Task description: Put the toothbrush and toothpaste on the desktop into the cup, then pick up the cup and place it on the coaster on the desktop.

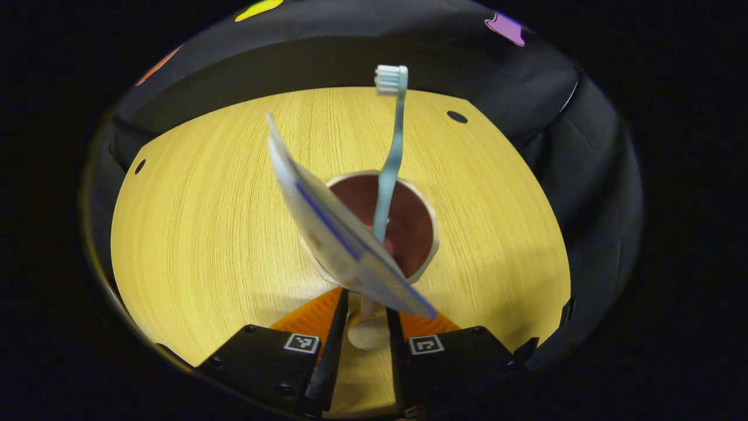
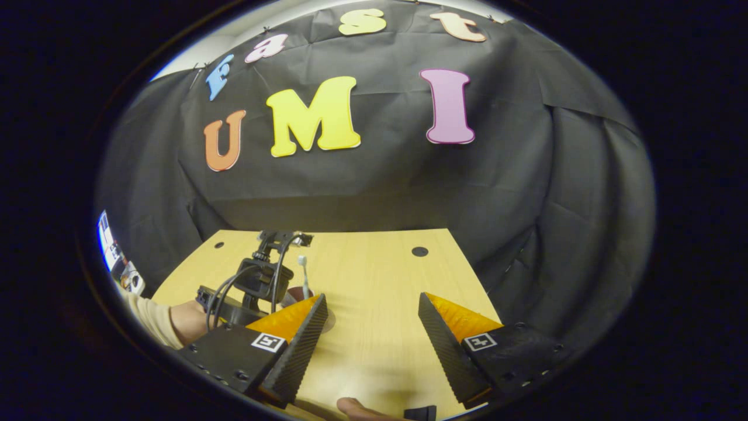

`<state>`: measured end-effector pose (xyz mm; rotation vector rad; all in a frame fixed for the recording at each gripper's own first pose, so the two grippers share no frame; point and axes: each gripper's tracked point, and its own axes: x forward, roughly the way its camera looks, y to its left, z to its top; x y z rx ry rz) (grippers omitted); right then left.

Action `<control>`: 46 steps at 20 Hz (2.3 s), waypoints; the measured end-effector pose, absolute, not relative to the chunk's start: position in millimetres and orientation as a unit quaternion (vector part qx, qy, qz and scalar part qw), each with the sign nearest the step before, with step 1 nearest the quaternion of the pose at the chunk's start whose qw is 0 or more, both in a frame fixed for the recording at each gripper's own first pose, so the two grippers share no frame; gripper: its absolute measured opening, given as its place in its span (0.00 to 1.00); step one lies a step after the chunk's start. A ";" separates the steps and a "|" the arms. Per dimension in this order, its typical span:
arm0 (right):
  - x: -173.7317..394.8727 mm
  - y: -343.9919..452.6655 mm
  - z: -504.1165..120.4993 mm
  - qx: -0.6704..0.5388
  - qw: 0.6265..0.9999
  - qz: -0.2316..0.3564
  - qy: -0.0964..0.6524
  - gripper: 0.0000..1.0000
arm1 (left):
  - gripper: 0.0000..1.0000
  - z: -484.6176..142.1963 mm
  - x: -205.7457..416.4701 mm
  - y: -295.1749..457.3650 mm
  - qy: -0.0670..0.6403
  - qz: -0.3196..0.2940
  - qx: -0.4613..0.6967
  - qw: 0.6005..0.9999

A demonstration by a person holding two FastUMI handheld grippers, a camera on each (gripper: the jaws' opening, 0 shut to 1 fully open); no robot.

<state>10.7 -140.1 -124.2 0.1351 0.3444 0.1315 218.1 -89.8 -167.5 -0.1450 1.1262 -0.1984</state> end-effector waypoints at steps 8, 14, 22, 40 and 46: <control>16.1 -114.0 -114.8 0.066 0.979 0.084 0.171 0.95 | 0.81 -62.4 268.2 -31.0 0.431 -0.056 -0.020 0.900; 16.8 -66.8 -90.6 0.057 0.980 0.108 0.156 0.95 | 0.91 20.3 240.8 44.4 0.359 -0.021 -0.019 0.933; -1.7 2.4 -44.6 0.042 0.984 0.127 0.122 0.95 | 0.93 136.4 262.3 110.3 0.224 0.018 -0.029 0.974; -63.3 109.0 -14.8 -0.020 0.987 0.139 0.077 0.98 | 0.97 149.5 196.7 185.4 0.164 0.011 -0.053 0.985; -73.9 123.7 -23.1 -0.029 0.988 0.127 0.084 0.95 | 0.97 152.8 183.5 200.1 0.147 0.006 -0.051 0.988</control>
